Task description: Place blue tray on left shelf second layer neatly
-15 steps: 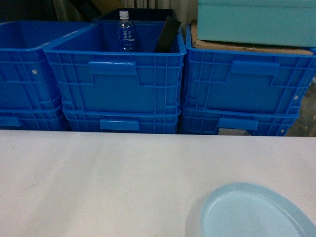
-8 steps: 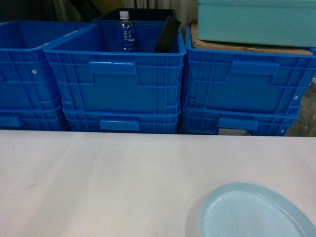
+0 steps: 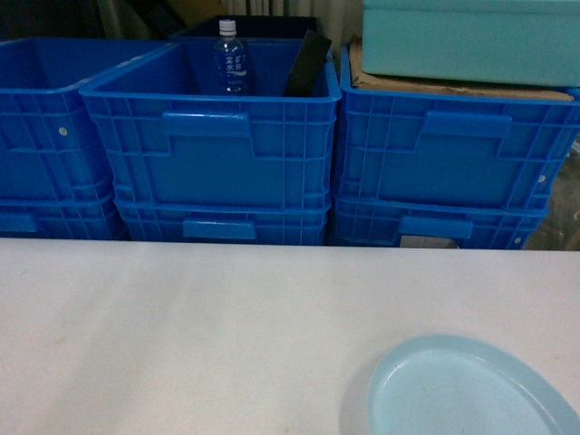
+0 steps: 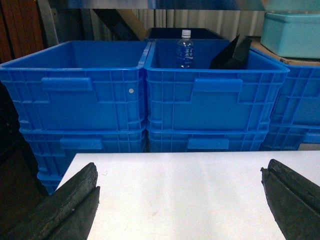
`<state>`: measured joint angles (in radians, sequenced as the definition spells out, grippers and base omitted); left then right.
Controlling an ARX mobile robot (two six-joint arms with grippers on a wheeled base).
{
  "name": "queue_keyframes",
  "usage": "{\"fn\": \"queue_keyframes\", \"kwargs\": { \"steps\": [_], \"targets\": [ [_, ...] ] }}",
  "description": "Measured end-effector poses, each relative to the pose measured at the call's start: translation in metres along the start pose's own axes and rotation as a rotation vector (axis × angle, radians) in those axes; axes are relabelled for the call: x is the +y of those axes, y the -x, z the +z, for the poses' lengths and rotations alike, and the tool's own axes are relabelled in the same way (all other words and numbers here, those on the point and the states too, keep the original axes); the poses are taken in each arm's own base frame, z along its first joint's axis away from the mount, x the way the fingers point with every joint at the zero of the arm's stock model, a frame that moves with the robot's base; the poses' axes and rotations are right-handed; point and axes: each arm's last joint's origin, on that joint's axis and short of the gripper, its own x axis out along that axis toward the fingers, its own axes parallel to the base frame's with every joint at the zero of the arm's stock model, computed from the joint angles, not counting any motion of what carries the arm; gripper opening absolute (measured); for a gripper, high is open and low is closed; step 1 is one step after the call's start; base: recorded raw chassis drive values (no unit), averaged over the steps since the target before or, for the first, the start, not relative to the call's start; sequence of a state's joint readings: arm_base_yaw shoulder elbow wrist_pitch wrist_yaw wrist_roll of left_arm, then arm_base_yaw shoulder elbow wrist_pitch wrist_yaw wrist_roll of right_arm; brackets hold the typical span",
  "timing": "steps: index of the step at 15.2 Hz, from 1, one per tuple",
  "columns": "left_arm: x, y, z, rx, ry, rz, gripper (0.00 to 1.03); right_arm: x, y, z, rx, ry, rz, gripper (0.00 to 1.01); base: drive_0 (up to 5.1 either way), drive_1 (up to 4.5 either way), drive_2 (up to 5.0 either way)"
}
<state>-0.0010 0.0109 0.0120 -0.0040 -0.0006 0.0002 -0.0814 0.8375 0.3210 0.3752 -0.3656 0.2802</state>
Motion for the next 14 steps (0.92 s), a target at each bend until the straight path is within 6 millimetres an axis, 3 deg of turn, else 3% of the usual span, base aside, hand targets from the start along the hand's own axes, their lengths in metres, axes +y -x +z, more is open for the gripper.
{"fn": "queue_keyframes", "kwargs": {
  "steps": [1,2,3,4,6,11,14],
  "targets": [
    [0.0,0.0,0.0,0.0,0.0,0.0,0.98,-0.011,-0.03,0.01,0.129,-0.089,0.027,0.98,0.0,0.0,0.0],
    [0.0,0.0,0.0,0.0,0.0,0.0,0.98,-0.028,-0.059,0.008,0.256,-0.157,0.034,0.98,0.0,0.0,0.0],
    [0.0,0.0,0.0,0.0,0.0,0.0,0.98,-0.049,-0.081,-0.003,0.356,-0.215,0.004,0.98,0.0,0.0,0.0],
    [0.0,0.0,0.0,0.0,0.0,0.0,0.98,-0.067,-0.088,-0.015,0.41,-0.241,-0.04,0.98,0.0,0.0,0.0],
    [0.0,0.0,0.0,0.0,0.0,0.0,0.98,-0.082,-0.08,-0.039,0.499,-0.264,-0.049,0.98,0.0,0.0,0.0],
    [0.0,0.0,0.0,0.0,0.0,0.0,0.98,-0.083,-0.062,-0.094,0.622,-0.283,0.009,0.98,0.0,0.0,0.0],
    [0.0,0.0,0.0,0.0,0.0,0.0,0.98,-0.079,-0.061,-0.101,0.621,-0.274,0.018,0.98,0.0,0.0,0.0]
  ]
}}
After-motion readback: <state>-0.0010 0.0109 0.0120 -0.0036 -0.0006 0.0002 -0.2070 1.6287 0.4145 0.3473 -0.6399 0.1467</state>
